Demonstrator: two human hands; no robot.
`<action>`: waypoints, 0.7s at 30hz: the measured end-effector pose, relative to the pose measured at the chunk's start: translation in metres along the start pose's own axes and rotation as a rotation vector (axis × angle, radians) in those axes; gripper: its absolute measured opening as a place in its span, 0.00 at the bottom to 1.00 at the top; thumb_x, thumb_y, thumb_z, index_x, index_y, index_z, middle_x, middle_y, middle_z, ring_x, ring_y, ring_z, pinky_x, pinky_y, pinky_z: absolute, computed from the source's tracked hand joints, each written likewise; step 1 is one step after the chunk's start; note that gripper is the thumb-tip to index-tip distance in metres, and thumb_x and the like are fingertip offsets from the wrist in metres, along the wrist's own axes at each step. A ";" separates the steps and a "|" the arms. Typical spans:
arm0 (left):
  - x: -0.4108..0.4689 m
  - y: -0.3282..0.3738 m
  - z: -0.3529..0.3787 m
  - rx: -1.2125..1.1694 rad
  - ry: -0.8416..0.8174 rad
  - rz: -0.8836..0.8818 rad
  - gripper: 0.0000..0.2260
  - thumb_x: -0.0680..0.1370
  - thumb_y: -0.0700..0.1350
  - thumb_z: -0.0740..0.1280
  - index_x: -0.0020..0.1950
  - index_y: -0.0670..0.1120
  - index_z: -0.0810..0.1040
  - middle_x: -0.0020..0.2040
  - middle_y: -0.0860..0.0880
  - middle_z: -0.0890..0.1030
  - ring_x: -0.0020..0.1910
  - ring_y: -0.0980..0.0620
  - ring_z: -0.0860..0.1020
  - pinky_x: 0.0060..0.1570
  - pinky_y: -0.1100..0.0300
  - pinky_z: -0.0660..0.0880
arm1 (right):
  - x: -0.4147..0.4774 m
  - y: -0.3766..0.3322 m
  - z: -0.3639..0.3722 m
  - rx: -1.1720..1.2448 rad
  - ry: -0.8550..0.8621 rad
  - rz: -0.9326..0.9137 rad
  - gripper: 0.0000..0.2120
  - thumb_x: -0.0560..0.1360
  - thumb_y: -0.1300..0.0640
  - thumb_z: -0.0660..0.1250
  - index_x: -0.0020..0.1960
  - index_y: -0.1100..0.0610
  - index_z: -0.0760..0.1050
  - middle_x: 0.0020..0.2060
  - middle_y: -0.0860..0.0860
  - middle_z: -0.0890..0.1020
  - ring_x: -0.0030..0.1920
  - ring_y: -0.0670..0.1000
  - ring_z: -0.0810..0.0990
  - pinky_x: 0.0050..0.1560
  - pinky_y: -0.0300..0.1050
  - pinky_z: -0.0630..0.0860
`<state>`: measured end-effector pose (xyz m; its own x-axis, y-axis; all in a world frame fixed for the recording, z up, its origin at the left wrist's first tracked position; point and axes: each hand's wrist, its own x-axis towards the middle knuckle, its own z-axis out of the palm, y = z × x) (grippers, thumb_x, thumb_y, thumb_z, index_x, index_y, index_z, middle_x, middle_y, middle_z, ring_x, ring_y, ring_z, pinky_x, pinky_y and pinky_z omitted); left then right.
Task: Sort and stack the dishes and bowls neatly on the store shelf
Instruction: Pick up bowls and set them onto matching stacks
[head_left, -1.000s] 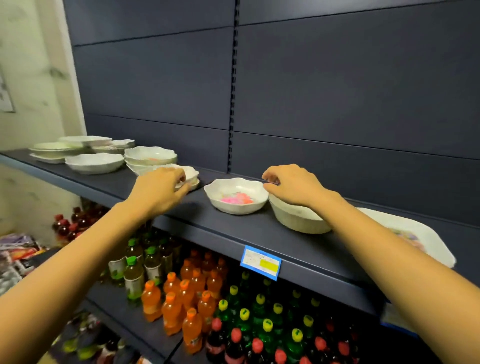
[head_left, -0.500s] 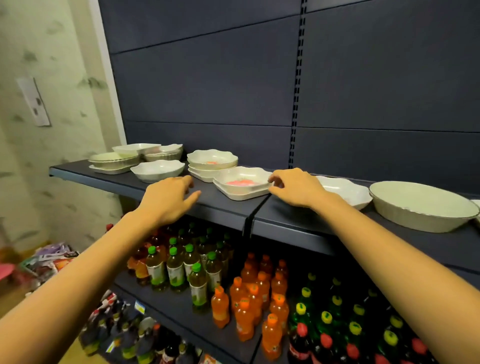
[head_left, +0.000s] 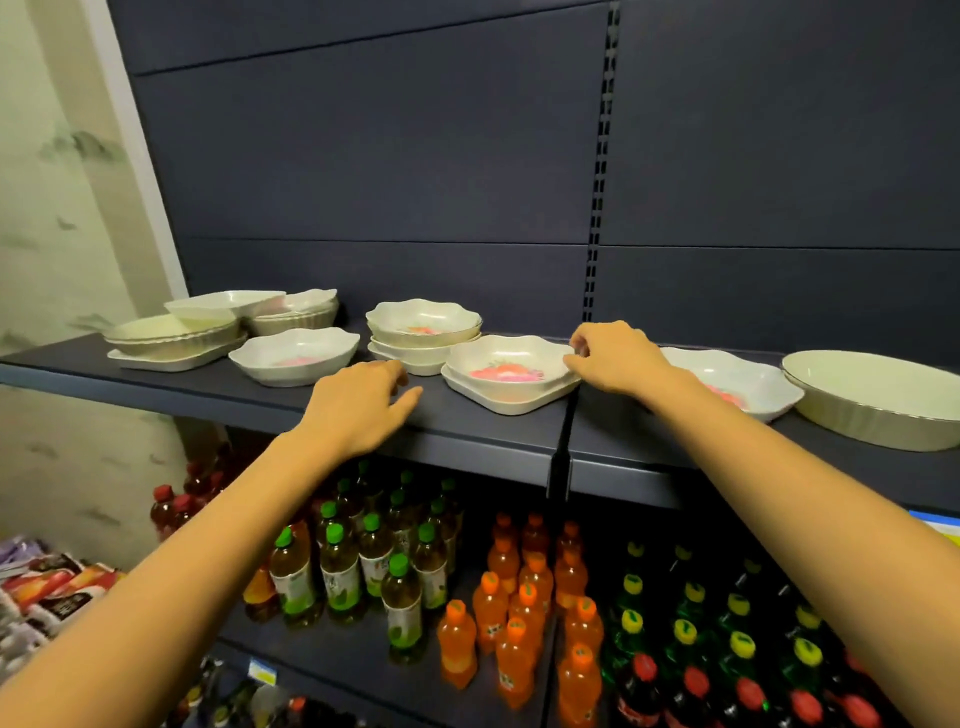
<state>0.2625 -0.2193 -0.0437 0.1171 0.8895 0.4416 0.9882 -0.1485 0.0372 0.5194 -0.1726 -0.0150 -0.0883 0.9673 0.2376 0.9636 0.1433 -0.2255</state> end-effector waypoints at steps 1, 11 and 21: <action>0.007 -0.003 0.004 -0.008 -0.002 0.007 0.17 0.79 0.56 0.56 0.57 0.46 0.75 0.57 0.46 0.80 0.56 0.45 0.77 0.46 0.55 0.69 | 0.005 0.000 0.001 -0.001 0.005 0.023 0.16 0.77 0.52 0.60 0.62 0.58 0.74 0.59 0.57 0.79 0.57 0.60 0.77 0.56 0.51 0.74; 0.070 -0.023 0.034 -0.057 -0.033 0.128 0.16 0.79 0.56 0.56 0.54 0.45 0.75 0.53 0.45 0.82 0.52 0.43 0.78 0.47 0.54 0.72 | 0.055 -0.006 0.015 -0.087 -0.076 0.192 0.14 0.75 0.57 0.61 0.32 0.60 0.68 0.31 0.55 0.72 0.32 0.53 0.68 0.32 0.42 0.66; 0.099 -0.037 0.058 -0.180 -0.033 0.227 0.16 0.79 0.56 0.57 0.50 0.46 0.76 0.50 0.46 0.82 0.48 0.44 0.78 0.42 0.56 0.71 | 0.066 -0.013 0.024 -0.123 -0.127 0.307 0.10 0.74 0.62 0.62 0.34 0.60 0.74 0.30 0.54 0.76 0.38 0.56 0.75 0.37 0.43 0.70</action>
<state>0.2433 -0.1013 -0.0531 0.3397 0.8377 0.4276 0.9031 -0.4175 0.1005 0.4952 -0.1054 -0.0187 0.1873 0.9807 0.0555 0.9725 -0.1772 -0.1511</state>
